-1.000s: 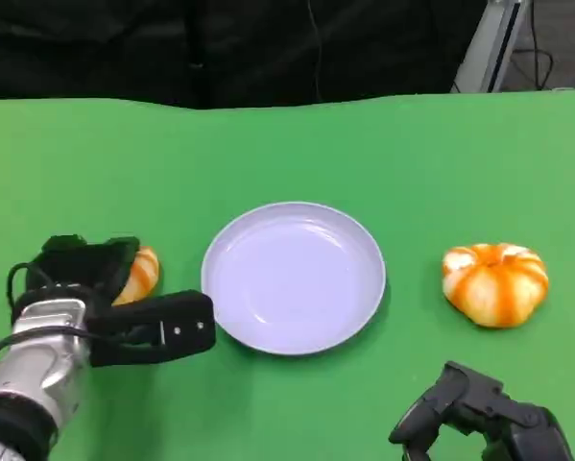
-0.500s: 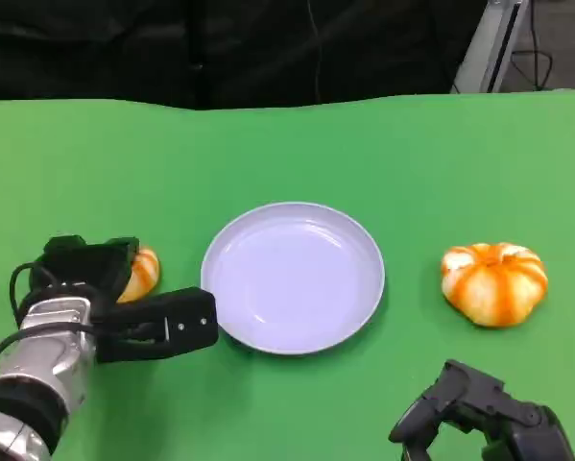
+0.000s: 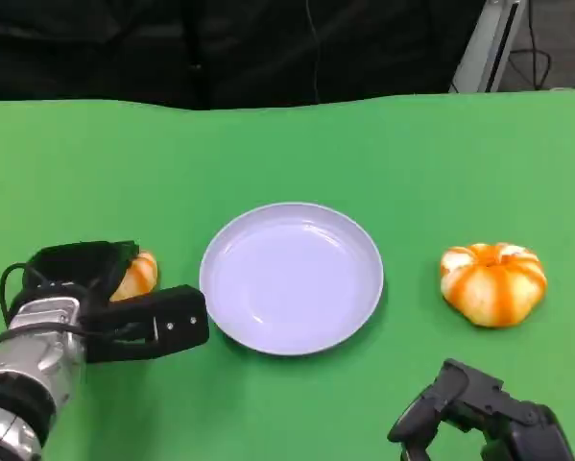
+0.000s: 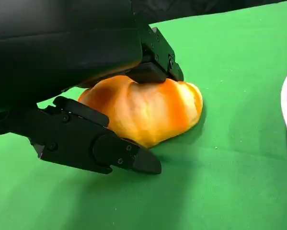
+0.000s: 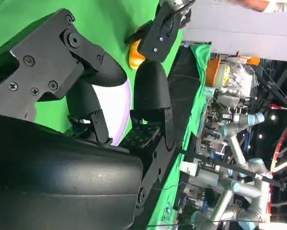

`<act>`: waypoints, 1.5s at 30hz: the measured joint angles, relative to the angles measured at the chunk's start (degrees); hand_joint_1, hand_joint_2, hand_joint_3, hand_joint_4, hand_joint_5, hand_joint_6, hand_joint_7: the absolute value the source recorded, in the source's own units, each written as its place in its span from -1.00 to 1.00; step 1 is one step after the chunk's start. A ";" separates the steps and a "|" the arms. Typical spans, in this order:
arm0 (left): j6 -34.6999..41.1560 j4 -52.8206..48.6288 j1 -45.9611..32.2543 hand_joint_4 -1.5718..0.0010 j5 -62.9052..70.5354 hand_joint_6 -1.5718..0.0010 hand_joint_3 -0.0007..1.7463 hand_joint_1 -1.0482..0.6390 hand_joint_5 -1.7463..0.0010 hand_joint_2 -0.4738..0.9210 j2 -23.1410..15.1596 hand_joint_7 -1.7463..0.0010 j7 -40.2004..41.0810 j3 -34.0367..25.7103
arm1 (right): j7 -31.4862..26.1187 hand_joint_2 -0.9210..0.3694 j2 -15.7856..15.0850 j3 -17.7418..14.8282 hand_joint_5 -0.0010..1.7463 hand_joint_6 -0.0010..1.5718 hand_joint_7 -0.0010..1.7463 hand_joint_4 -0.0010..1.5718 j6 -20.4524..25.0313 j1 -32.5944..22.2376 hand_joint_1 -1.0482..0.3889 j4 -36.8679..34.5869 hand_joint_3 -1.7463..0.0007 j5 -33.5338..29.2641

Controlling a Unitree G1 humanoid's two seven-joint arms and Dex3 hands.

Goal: Grasp the bread from the table and place it into the plate.

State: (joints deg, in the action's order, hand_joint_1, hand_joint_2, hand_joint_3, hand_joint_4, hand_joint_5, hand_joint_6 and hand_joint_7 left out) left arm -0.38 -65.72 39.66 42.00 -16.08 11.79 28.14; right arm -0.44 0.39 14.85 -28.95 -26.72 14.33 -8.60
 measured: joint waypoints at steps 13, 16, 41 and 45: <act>-14.03 4.54 -4.67 -0.07 -1.78 0.23 -0.49 0.03 -1.00 0.80 -3.65 -1.00 18.63 -1.82 | -0.11 -0.12 0.01 -0.09 0.86 -0.04 0.55 -0.13 0.02 0.42 0.33 -0.61 -0.46 -0.23; -15.31 8.56 -5.22 -0.11 -2.13 0.18 0.06 0.02 -1.00 0.53 -4.20 -1.00 19.40 -2.76 | -0.11 -0.12 0.01 -0.10 0.85 -0.04 0.55 -0.12 -0.04 0.70 0.32 -1.14 -0.47 -0.20; -16.75 39.77 -10.33 -0.21 -1.59 0.05 0.61 0.05 -1.00 0.09 -1.47 -1.00 15.93 -5.18 | -0.52 -0.13 -0.21 -0.15 0.86 -0.04 0.54 -0.13 -1.08 0.86 0.28 -1.91 -0.44 -0.10; -16.65 40.84 -10.35 -0.22 -0.92 0.05 0.62 0.05 -1.00 0.09 -0.08 -1.00 14.96 -4.90 | -0.48 -0.13 -0.24 -0.06 0.86 -0.04 0.54 -0.13 -1.08 0.89 0.28 -1.90 -0.44 -0.10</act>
State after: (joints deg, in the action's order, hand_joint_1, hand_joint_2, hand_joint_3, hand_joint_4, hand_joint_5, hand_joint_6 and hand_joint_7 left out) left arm -17.03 -24.88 29.31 41.08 -16.16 26.75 23.25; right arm -0.93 0.15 14.79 -30.03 -25.83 12.43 -8.70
